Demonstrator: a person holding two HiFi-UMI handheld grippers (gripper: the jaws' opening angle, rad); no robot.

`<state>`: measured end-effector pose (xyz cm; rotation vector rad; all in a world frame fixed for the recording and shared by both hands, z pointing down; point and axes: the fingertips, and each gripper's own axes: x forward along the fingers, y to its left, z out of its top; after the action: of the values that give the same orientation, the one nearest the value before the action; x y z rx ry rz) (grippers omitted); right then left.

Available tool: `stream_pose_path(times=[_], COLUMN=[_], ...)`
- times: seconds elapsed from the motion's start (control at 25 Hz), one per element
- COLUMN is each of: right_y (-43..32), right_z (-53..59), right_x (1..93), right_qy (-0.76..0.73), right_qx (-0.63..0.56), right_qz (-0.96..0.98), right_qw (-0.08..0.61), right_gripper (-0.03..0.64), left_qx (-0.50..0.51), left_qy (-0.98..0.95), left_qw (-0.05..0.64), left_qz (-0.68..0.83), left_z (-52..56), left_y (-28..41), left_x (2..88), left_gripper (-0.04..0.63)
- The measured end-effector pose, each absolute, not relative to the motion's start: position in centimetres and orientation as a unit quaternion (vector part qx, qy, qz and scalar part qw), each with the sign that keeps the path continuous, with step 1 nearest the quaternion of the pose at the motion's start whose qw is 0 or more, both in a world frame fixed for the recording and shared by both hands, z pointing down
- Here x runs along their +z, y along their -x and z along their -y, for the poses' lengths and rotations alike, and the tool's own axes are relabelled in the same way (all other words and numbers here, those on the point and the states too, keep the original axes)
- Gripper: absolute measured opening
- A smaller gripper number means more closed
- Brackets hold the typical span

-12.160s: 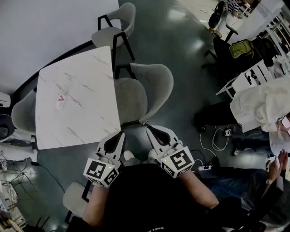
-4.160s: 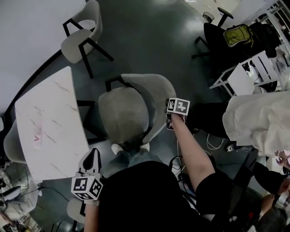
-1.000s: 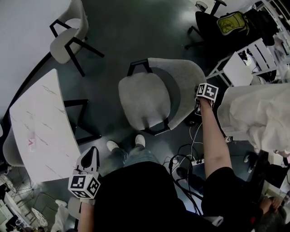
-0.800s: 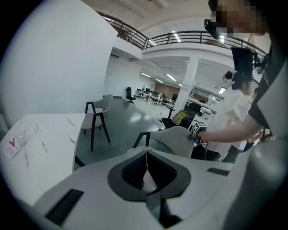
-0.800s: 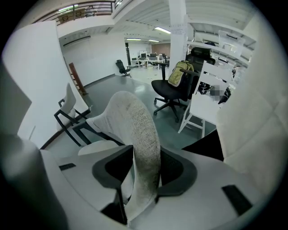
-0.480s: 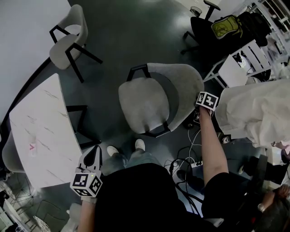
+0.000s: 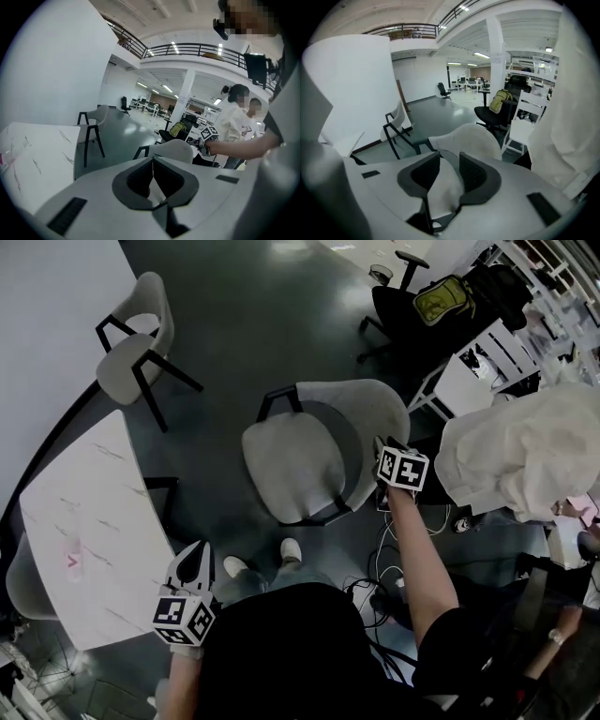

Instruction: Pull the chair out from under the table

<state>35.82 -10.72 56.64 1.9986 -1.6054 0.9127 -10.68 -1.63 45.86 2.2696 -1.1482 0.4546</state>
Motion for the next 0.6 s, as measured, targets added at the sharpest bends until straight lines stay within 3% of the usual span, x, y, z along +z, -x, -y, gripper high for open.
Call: stream_pose_path(times=[0.36, 0.6], right_y=[-21.6, -13.3], right_z=[10.8, 10.0], right_x=[45.3, 38.7], right_qy=[-0.672, -0.629], right_qx=[0.242, 0.179], right_qz=[0.688, 0.752], right_qw=[0.126, 0.083], right_gripper=[0.074, 0.063], left_qx=[0.111, 0.068], left_qy=[-0.868, -0.892], left_qw=[0.252, 0.226], left_qz=[0.413, 0.386], left_z=[3.8, 5.3], left_y=[11.5, 10.3], left_x=[41.7, 38.0], left_gripper=[0.005, 0.005])
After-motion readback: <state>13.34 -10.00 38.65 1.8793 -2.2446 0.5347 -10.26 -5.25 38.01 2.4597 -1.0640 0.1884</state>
